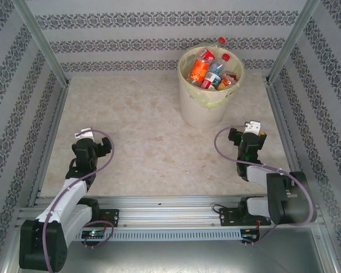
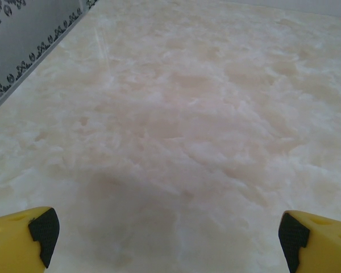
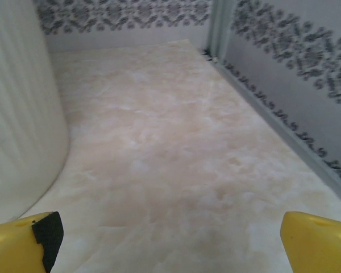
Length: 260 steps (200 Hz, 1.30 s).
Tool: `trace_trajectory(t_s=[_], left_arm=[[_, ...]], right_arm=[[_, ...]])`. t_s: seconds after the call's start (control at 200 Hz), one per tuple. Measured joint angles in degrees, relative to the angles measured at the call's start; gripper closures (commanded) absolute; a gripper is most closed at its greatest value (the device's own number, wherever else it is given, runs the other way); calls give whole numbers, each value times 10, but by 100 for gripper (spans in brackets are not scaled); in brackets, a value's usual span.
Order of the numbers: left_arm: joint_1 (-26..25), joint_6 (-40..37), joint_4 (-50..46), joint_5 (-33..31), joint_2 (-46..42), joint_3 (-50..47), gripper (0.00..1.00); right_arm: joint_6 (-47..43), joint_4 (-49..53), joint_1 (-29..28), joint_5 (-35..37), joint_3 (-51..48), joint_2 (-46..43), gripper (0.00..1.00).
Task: Put the plastic bottles in the bin
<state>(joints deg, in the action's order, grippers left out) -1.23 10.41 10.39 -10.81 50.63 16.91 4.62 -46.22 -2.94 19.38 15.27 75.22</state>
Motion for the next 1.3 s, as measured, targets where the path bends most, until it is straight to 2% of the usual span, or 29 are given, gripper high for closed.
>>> trace_trajectory(t_s=[0.18,0.295,0.43,0.54,0.61,0.974,1.209,1.299], left_arm=[[2,-9,54,0,46,-5,0],[2,-14,106,0,68,-8,0],[2,-21,173,1,137,-10,0],[2,-27,211,2,180,-10,0],[2,-34,238,4,198,-10,0],[10,-59,372,50,282,-10,0],[22,-61,511,59,387,-23,0],[23,-61,502,59,404,-23,0]], right_arm=[[-6,-36,-5,-22,10,58,2],[-4,-20,9,-45,32,68,2],[-4,-16,21,-67,61,71,2],[-21,-45,21,-132,61,96,2],[-20,-50,21,-146,57,113,2],[-16,-55,20,-123,52,113,2],[-16,-55,19,-117,52,113,2],[-16,-55,19,-117,52,113,2]])
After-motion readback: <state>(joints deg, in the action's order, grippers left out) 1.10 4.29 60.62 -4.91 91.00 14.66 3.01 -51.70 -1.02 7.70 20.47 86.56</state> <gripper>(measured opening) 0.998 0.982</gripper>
